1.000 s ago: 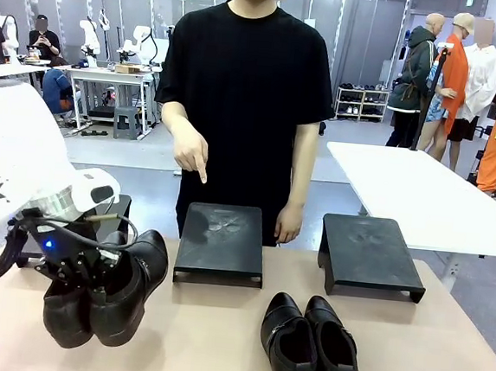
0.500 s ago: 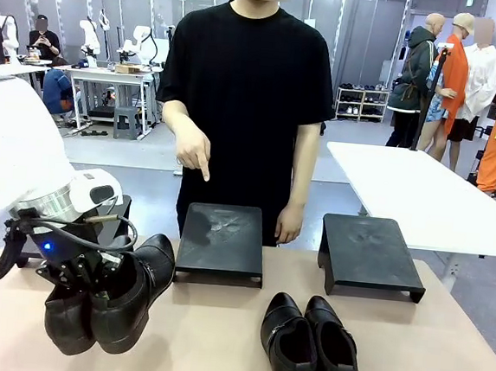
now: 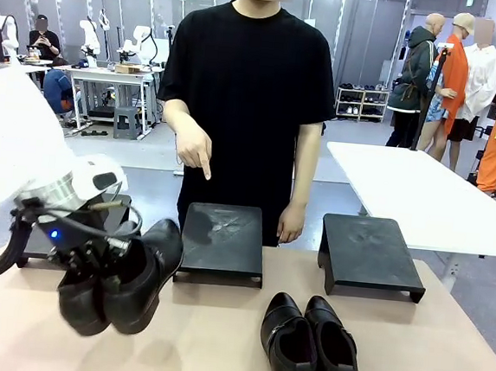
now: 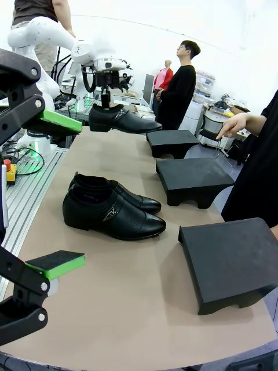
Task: Place the shoes on the stand as instructed by the person.
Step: Pick up one pair of Shoes and place it on the Shoes Stand indicated by the person.
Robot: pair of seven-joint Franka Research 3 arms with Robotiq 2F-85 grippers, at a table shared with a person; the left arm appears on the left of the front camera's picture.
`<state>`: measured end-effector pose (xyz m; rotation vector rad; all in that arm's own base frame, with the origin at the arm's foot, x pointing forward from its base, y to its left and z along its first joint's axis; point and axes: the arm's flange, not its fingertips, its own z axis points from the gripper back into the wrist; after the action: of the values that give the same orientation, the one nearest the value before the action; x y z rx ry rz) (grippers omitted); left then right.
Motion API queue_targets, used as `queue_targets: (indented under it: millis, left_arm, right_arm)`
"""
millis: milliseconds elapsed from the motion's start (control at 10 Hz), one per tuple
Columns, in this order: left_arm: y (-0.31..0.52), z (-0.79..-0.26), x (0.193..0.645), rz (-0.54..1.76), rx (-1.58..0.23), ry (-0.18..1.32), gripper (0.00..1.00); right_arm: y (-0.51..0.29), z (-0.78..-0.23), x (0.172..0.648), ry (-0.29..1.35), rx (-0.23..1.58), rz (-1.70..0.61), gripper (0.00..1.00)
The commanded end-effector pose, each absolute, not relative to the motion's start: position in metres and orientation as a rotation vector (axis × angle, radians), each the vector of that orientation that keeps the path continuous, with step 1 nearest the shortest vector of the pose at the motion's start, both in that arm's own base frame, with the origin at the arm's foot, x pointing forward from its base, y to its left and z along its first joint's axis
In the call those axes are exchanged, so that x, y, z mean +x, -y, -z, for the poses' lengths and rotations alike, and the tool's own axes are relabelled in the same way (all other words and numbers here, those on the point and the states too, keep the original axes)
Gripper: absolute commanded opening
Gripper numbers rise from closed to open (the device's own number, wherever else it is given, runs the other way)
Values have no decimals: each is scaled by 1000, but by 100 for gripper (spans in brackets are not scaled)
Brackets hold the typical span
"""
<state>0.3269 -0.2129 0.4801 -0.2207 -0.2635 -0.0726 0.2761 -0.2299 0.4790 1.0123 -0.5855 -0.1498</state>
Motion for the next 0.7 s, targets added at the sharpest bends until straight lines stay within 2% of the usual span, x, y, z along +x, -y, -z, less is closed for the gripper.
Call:
queue_targets:
  millis: [0, 300, 600]
  left_arm:
    - [250, -511, 353, 70, -217, 350, 7]
    - [316, -548, 405, 39, -159, 369, 7]
    - [365, -538, 472, 15, -63, 414, 7]
  right_arm:
    - [230, -481, 276, 602, 1021, 137, 100]
    - [230, -481, 276, 602, 1021, 137, 100]
    - [230, -481, 276, 602, 1021, 137, 100]
